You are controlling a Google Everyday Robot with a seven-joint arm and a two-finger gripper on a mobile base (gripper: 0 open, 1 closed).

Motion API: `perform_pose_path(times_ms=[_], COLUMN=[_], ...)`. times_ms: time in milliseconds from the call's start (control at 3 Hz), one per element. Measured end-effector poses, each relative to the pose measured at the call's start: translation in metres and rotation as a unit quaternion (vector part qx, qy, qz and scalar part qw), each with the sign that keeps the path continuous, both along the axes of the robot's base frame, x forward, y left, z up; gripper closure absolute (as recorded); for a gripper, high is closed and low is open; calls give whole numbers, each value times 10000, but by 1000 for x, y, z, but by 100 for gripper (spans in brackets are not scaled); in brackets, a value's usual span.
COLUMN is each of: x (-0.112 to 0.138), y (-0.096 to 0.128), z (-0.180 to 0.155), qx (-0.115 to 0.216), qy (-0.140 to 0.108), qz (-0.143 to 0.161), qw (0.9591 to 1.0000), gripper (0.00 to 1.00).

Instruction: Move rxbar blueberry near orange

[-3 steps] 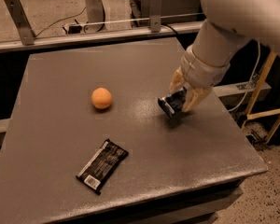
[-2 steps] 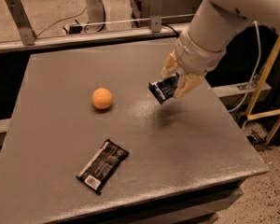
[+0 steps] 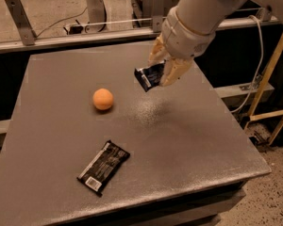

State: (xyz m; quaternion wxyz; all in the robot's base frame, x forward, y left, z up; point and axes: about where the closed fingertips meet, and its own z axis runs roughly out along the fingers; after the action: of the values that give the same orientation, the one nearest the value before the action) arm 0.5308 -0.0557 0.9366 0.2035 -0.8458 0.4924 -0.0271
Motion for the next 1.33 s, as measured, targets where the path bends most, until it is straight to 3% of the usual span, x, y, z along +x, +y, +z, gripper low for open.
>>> perform_pose_path(times_ms=[667,1333], x=[8,25], y=[44,46], z=[-4,-55], qx=[-86,-471], qy=[332,917], qz=[-604,-1159], qw=[9976,9879], gripper=[100,100])
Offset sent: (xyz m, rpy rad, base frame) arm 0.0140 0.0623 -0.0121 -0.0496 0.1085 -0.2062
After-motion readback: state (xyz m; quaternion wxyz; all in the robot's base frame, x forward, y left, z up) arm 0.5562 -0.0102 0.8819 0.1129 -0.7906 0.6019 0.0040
